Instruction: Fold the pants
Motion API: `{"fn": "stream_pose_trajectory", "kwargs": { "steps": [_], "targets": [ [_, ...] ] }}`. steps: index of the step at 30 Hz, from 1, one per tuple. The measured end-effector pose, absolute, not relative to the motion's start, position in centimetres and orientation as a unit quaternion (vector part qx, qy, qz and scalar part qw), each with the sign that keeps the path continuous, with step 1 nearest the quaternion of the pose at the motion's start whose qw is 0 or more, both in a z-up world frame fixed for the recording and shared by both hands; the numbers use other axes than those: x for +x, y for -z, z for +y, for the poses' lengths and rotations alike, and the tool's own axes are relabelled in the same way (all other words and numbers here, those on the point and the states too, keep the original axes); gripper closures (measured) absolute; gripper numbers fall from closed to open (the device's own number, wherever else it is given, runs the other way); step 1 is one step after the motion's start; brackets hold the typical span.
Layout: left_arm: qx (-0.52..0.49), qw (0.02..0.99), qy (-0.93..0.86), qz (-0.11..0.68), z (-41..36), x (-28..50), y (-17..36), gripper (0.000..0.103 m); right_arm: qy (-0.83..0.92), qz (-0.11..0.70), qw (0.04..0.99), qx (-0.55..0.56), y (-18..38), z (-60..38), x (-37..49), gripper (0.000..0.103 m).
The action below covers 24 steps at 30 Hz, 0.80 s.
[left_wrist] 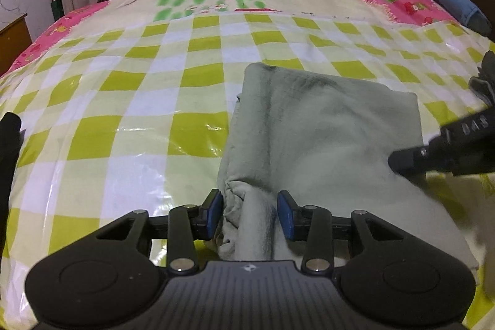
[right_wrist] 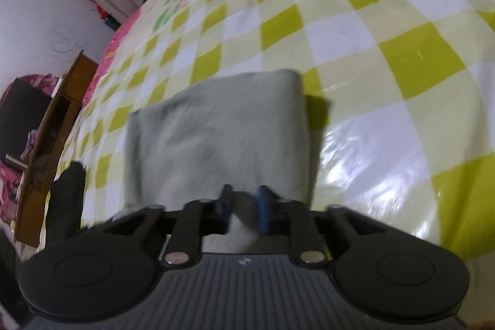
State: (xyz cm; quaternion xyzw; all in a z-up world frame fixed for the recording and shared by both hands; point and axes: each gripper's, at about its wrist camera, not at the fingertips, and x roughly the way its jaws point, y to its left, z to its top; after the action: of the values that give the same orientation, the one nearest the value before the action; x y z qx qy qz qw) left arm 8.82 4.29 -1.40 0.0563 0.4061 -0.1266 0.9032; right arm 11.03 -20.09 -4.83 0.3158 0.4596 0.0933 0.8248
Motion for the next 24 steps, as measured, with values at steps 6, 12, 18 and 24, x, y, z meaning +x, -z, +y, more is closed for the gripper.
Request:
{"fn": "stream_pose_trajectory", "kwargs": {
  "steps": [6, 12, 18, 24],
  "targets": [
    [0.054, 0.903, 0.112, 0.41, 3.7, 8.3, 1.4, 0.05, -0.102, 0.461, 0.835, 0.283, 4.7, -19.6, 11.5, 0.095],
    [0.047, 0.904, 0.111, 0.41, 3.6, 7.7, 1.3, 0.05, -0.097, 0.441, 0.841, 0.298, 3.0, -20.6, 8.2, 0.076],
    [0.052, 0.906, 0.109, 0.406, 3.3, 7.1, 1.3, 0.05, -0.104, 0.446, 0.839, 0.294, 3.0, -20.1, 5.0, 0.053],
    [0.055, 0.906, 0.112, 0.404, 3.2, 6.8, 1.3, 0.05, -0.084, 0.455, 0.834, 0.3, 3.5, -19.7, 4.8, 0.051]
  ]
}}
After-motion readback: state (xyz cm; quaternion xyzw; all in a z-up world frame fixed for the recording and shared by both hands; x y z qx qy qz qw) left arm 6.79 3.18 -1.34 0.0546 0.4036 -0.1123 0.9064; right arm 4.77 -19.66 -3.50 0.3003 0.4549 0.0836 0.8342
